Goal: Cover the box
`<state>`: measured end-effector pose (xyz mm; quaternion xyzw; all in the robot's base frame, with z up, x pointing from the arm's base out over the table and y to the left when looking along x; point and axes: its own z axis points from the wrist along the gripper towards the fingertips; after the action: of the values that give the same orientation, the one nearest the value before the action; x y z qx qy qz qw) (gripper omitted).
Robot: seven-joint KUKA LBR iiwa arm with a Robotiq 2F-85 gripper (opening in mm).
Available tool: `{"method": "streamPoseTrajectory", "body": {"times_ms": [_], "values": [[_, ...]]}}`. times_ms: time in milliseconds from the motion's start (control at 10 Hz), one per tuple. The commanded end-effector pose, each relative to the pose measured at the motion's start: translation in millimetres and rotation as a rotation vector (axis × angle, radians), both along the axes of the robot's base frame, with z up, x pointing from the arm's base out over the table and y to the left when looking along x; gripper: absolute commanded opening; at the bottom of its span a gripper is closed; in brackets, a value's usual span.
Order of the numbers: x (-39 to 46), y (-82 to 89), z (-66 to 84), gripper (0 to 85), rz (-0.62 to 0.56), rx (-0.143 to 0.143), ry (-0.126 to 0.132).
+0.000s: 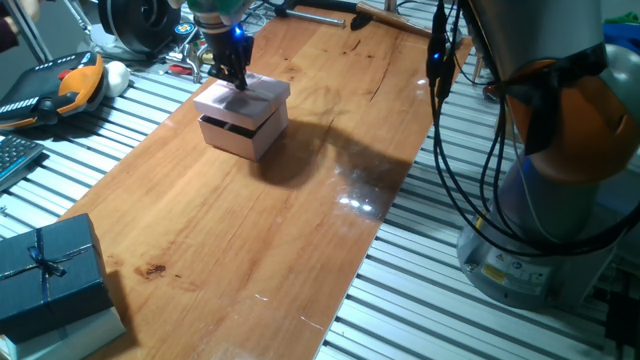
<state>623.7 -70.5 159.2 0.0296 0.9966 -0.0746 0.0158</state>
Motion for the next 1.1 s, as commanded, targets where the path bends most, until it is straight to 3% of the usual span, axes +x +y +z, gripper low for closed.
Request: {"method": "streamPoseTrajectory", "body": {"times_ms": [0, 1000], "values": [[0.4, 0.3, -0.3, 0.0, 0.003, -0.003, 0.001], [8.7, -6.8, -11.3, 0.0, 0.007, 0.014, 0.010]]}}
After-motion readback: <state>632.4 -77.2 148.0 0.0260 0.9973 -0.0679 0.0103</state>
